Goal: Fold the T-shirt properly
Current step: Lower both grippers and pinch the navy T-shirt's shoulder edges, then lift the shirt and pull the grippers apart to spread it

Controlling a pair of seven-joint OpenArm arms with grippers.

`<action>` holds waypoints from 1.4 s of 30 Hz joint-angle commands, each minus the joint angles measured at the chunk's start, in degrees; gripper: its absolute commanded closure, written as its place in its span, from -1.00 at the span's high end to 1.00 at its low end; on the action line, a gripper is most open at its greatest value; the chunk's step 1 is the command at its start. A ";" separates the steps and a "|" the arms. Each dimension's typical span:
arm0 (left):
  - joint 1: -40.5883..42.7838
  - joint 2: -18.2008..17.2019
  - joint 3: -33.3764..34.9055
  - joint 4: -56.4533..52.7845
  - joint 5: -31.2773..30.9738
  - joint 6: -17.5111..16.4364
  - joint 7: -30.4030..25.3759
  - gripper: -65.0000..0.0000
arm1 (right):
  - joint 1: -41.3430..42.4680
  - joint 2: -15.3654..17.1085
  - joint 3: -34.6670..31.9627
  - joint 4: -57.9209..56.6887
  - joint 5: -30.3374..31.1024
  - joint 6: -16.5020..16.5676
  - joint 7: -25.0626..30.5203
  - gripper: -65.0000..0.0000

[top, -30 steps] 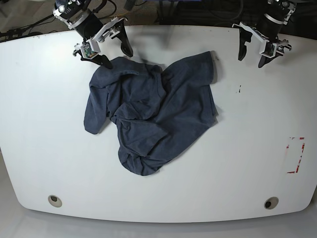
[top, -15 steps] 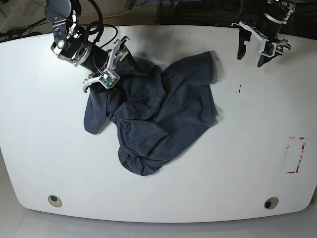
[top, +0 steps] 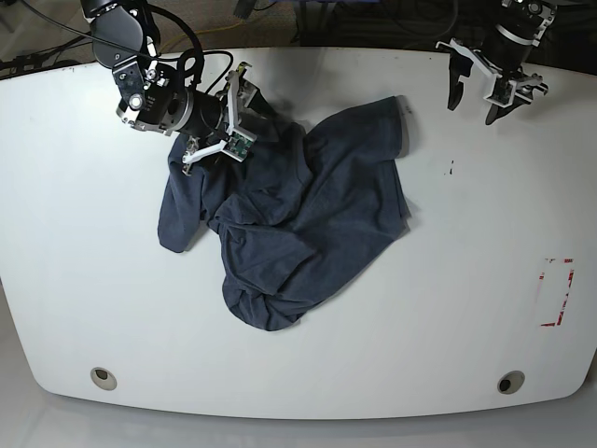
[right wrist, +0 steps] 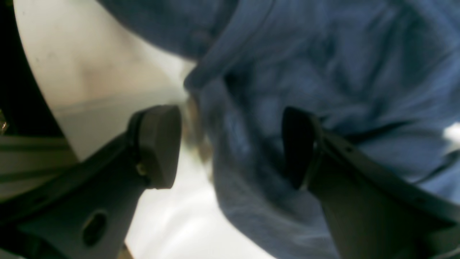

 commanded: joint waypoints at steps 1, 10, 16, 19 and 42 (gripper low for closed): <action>0.04 -0.39 0.05 0.84 -0.68 -0.23 -1.37 0.11 | 0.53 0.19 0.28 -2.34 0.79 -0.10 1.40 0.28; -0.75 -0.48 5.15 0.92 -0.68 -0.32 -1.28 0.11 | 2.20 0.10 0.54 -5.41 0.79 -0.10 1.49 -0.80; -1.98 -0.74 11.57 0.66 -0.50 -0.32 -0.75 0.12 | 2.64 0.10 0.72 -4.89 0.79 -0.10 1.57 -1.00; -4.09 -0.74 13.32 0.57 -0.50 -0.32 5.40 0.12 | 2.55 0.10 0.72 -4.98 0.79 -0.10 3.24 -1.00; -17.46 4.71 15.96 -6.90 -0.77 -7.75 25.62 0.30 | 2.29 0.01 0.72 -4.98 0.79 -0.10 3.86 -1.00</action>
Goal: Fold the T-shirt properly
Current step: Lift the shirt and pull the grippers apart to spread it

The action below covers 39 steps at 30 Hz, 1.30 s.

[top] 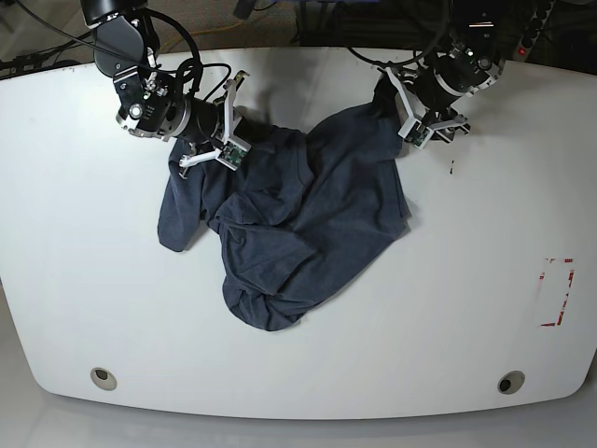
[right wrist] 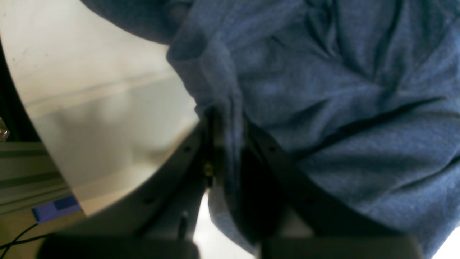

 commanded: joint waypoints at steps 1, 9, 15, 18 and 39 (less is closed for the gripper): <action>-0.30 0.21 0.14 -0.32 -0.74 -0.41 -0.35 0.30 | 0.52 0.49 0.35 1.21 0.83 0.06 1.32 -1.00; -1.27 0.30 0.23 -4.63 -0.66 -0.41 -0.26 -0.59 | 0.87 0.49 0.35 0.95 0.83 0.06 1.32 -1.00; -2.76 0.21 0.05 -8.67 -0.57 -0.41 -0.26 -1.00 | 0.96 -0.83 0.44 1.12 0.83 0.06 1.32 -1.00; -2.76 0.21 0.05 -8.58 -0.57 -0.41 -0.43 -1.00 | 0.78 -2.06 2.55 1.21 0.83 0.06 1.32 -1.00; -10.32 -1.46 -0.74 7.50 3.92 -0.41 -0.26 -0.98 | 13.18 -8.30 24.61 2.00 0.83 0.06 -5.80 -1.00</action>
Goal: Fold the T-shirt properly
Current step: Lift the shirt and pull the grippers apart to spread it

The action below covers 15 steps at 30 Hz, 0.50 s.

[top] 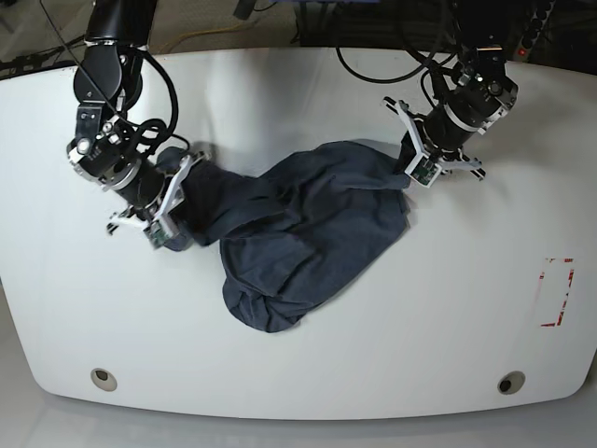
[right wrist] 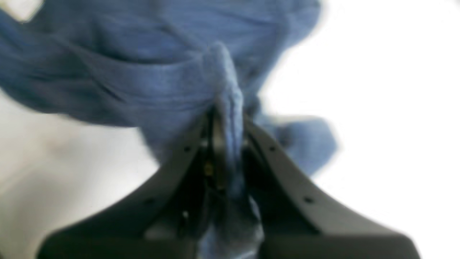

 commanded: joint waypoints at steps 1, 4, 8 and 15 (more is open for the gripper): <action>-4.34 -0.78 -1.07 2.61 3.35 -0.06 -0.96 -0.98 | 6.87 0.60 3.31 1.13 0.74 -0.40 -1.76 -1.00; -8.91 -1.14 -3.36 2.78 5.11 -0.06 -0.96 -0.98 | 11.97 1.04 5.15 1.04 0.74 -0.40 -4.31 -1.00; -16.65 -3.86 -5.47 2.87 7.57 -0.06 -0.96 -0.98 | 19.70 2.00 5.94 0.77 0.65 -0.40 -6.77 -1.00; -32.30 -9.84 -5.64 2.34 8.63 -0.06 4.76 -0.98 | 33.24 2.62 5.68 -1.86 -6.20 -0.40 -9.32 -1.00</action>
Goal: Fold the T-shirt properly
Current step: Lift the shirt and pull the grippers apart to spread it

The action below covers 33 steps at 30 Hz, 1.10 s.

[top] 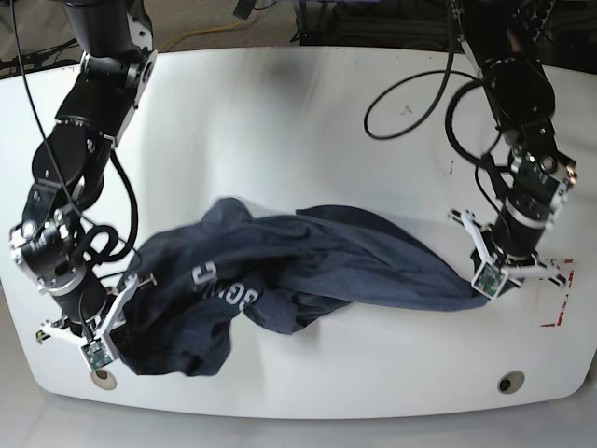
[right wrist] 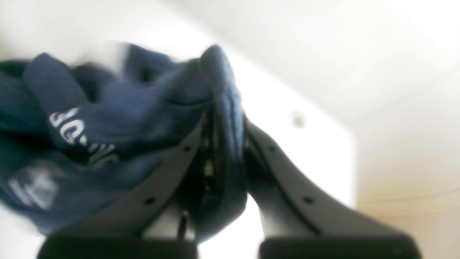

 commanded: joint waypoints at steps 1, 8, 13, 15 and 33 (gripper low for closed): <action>-9.93 -3.53 -0.05 0.77 -0.79 0.47 6.89 -0.98 | 8.34 0.70 0.21 -1.93 -2.05 0.01 1.22 -1.00; -25.32 -9.15 -1.28 0.24 -0.44 0.47 14.72 -0.98 | 22.23 1.22 0.21 -10.46 -3.99 0.01 1.04 -1.00; -30.15 -12.32 -2.60 -1.60 -0.62 0.47 14.72 -0.98 | 28.21 2.19 0.13 -11.25 -6.27 0.01 0.86 -1.00; -30.33 -13.99 -2.60 -1.60 -0.70 0.47 14.72 -0.98 | 29.26 2.45 0.13 -11.25 -6.19 0.01 -0.63 -1.00; -2.20 -12.93 -9.37 1.30 -0.97 0.47 14.54 -0.98 | -1.33 -1.24 5.67 2.81 -5.75 0.01 -3.71 -1.00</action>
